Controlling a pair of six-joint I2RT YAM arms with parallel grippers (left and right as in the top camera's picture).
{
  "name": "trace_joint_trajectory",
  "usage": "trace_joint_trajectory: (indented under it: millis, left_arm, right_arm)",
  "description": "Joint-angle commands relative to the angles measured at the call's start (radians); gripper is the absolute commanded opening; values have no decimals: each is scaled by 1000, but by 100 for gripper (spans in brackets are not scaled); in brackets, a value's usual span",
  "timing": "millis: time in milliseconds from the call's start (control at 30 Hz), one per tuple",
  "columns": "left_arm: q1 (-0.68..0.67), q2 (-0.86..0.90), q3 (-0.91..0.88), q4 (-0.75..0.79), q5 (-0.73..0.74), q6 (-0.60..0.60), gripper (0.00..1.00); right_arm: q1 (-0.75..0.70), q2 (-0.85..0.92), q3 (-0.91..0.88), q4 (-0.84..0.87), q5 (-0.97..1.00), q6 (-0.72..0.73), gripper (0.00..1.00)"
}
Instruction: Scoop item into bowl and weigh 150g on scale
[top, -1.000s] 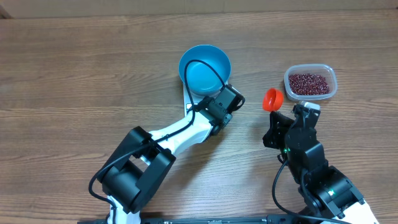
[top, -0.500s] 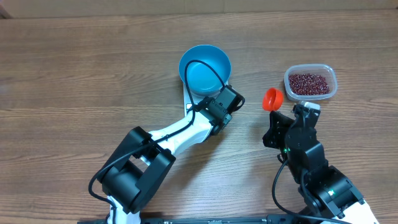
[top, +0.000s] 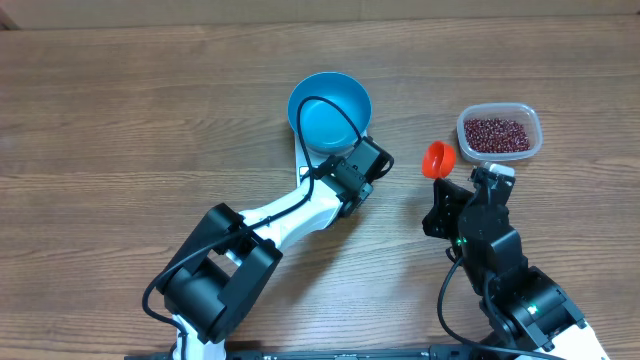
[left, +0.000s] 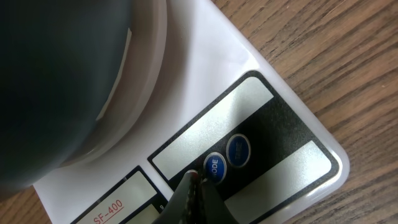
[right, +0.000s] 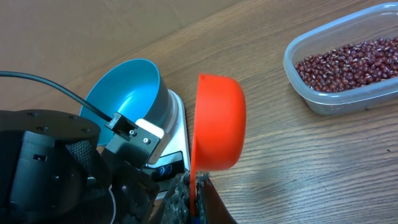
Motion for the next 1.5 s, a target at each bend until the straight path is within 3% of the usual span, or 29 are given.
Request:
trace_joint_trajectory:
  millis: [0,567,1033,1467]
  left_arm:
    - [18,17,-2,-14,26,6,4]
    - [5,1,3,-11,82,5,4]
    - [-47,-302,22,-203,87,-31,4]
    - [-43,-113,21,-156,65,-60,4]
  right_arm:
    - [-3,-2,32,10,18,-8,4]
    - [-3,-2,32,12,18,-8,4]
    - [-3,-2,32,14,18,-8,4]
    - [-3,-2,32,14,18,-8,4]
